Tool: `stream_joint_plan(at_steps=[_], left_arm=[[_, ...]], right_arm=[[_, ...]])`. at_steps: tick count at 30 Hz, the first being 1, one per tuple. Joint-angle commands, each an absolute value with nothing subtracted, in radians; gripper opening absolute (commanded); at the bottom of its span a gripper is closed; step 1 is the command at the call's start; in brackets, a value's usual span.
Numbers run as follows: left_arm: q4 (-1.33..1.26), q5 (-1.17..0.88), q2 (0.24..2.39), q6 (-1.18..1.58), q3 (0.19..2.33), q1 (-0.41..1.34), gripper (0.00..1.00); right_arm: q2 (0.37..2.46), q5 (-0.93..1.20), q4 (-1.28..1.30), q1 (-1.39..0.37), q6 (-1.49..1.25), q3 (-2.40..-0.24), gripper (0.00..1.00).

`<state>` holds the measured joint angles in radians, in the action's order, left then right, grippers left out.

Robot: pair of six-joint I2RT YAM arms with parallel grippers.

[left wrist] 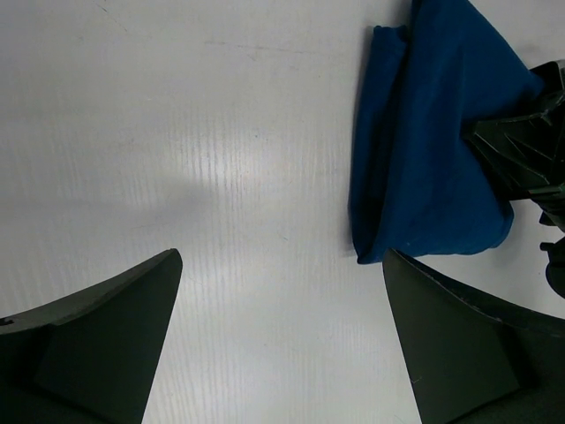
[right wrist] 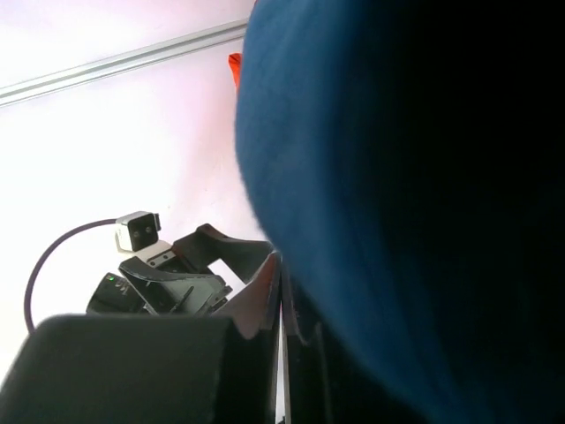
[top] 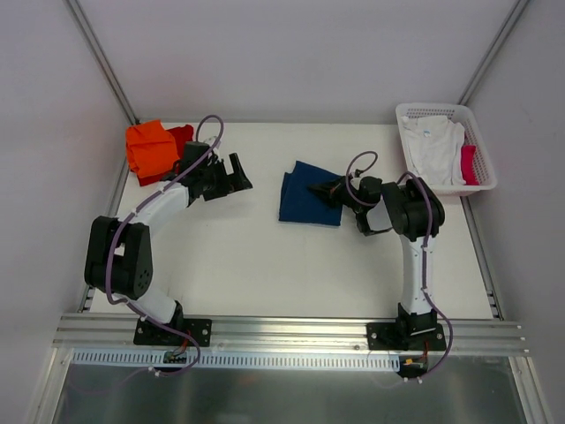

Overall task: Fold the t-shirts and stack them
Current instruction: Fold the long partially folded tshirt into a neat square

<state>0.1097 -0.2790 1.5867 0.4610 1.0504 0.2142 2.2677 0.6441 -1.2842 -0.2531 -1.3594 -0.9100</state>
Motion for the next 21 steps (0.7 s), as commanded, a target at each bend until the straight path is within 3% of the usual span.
stream_joint_plan(at_steps=[1,14,21], left_arm=[[0.092,-0.296,1.531,0.472,1.038,0.212,0.99],[0.083,-0.308,1.497,0.491,1.005,0.212,0.99],[0.081,-0.305,1.48,0.491,0.991,0.212,0.99]], right_arm=[[2.215,0.689,-1.526,-0.265,-1.442,-0.92,0.0],[1.921,0.755,-1.418,-0.311,-1.394,-0.913,0.0],[2.0,0.715,-1.468,-0.423,-1.393,-0.864,0.0]])
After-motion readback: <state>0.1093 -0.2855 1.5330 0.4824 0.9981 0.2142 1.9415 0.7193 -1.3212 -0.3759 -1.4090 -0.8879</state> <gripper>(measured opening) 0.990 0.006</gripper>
